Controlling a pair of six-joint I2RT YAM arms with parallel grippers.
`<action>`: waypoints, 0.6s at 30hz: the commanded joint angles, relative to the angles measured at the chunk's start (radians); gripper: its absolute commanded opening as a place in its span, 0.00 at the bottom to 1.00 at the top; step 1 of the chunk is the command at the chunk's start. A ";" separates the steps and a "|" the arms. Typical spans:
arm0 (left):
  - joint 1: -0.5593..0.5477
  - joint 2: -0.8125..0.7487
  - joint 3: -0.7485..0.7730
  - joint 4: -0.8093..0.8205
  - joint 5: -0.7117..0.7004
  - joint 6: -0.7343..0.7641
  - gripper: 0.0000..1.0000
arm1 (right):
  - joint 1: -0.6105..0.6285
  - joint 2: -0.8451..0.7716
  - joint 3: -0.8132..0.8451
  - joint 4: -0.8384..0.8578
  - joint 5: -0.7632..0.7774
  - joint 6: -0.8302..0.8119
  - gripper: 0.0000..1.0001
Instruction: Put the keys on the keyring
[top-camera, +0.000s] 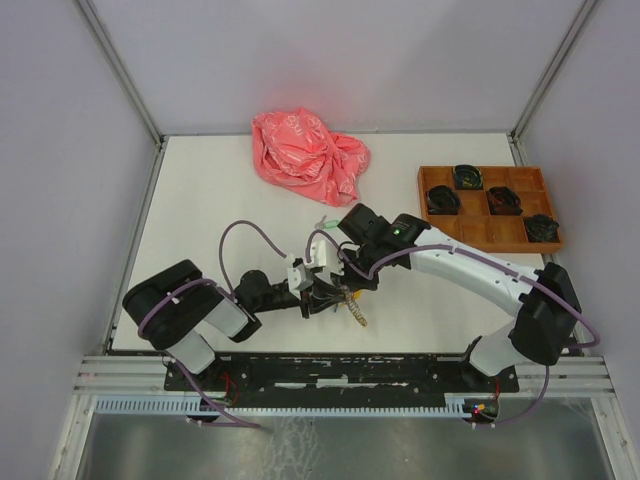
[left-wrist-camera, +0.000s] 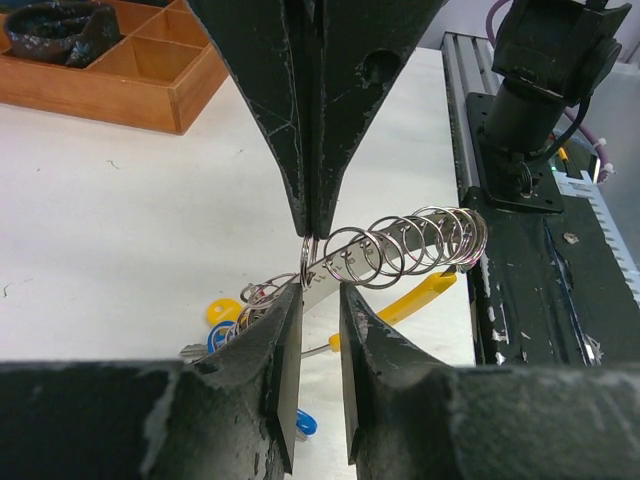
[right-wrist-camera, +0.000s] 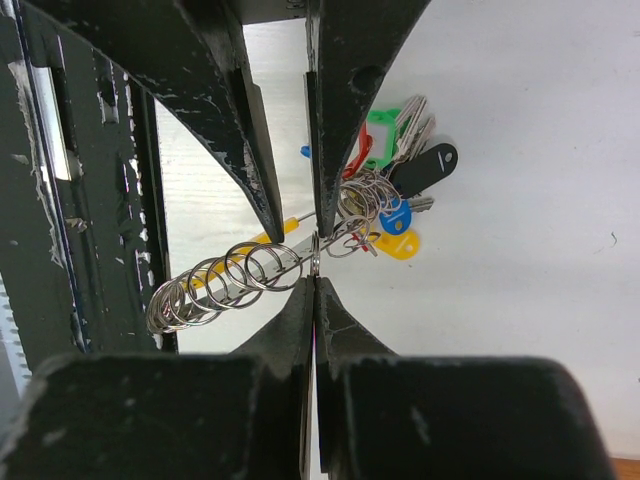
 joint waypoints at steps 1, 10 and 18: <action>-0.005 -0.003 0.034 0.099 0.009 0.007 0.27 | 0.015 0.015 0.043 0.008 -0.015 -0.023 0.01; -0.006 -0.069 0.003 0.040 -0.067 0.062 0.26 | 0.020 0.026 0.038 0.001 -0.004 -0.039 0.01; -0.006 -0.099 0.013 0.033 -0.076 0.053 0.25 | 0.024 0.035 0.044 0.008 -0.019 -0.047 0.01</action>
